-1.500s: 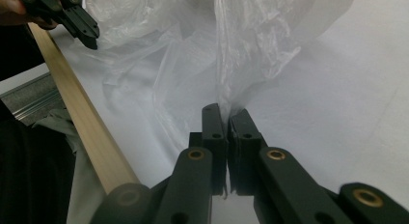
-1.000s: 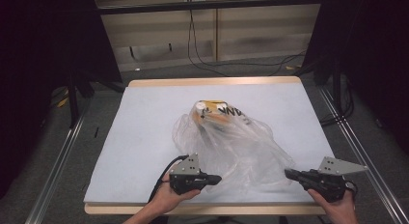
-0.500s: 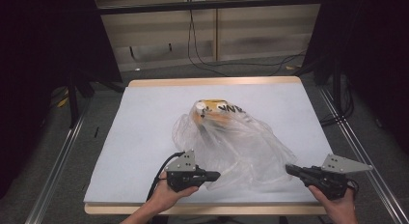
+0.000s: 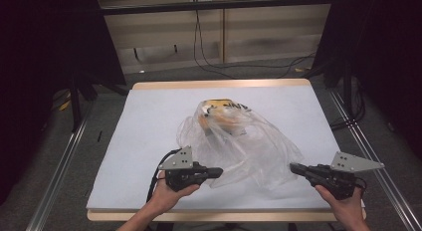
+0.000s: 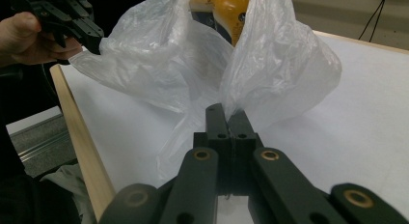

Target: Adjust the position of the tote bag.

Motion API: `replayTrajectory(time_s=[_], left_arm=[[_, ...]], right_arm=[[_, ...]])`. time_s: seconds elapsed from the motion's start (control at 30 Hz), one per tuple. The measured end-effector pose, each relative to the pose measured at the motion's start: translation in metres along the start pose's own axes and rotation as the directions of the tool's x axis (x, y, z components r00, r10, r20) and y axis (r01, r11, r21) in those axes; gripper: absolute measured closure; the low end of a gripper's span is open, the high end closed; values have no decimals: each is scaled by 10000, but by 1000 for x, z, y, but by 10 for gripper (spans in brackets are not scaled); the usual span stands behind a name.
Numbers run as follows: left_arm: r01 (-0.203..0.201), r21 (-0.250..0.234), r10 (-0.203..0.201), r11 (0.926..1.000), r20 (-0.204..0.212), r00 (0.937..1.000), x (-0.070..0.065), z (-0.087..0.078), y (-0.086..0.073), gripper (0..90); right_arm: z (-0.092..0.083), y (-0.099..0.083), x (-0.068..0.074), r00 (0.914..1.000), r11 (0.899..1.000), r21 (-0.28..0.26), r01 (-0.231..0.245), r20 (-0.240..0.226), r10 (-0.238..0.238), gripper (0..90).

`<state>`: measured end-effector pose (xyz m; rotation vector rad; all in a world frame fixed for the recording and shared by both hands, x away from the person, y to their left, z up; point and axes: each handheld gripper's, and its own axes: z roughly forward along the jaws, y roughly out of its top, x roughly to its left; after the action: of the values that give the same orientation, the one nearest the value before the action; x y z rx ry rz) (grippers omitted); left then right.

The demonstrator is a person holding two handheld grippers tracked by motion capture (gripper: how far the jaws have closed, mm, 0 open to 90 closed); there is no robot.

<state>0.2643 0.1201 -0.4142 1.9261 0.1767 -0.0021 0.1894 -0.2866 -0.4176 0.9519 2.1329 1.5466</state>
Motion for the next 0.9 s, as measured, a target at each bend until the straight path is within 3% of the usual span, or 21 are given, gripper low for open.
replayTrajectory(time_s=[0.13,0.3,0.57,0.7,0.9], left_arm=[[-121,-135,118,9998,-202,9997,-4,-4,8,900],[-295,-423,285,9987,-236,9993,3,-12,17,900],[-445,-792,415,9959,-386,9984,9,-26,29,900],[-598,-863,537,9945,-719,9960,12,-36,39,900],[-634,-1440,493,9875,-1000,9938,24,-52,51,900]], right_arm=[[-1,9,1,9999,9998,-156,122,51,-121,900],[-1,19,0,9997,9990,-363,250,51,-248,900],[13,40,-6,9988,9975,-555,445,-167,-454,900],[15,54,-7,9973,9943,-834,671,-246,-693,900],[10,74,-10,9955,9885,-1194,929,-72,-944,900]])
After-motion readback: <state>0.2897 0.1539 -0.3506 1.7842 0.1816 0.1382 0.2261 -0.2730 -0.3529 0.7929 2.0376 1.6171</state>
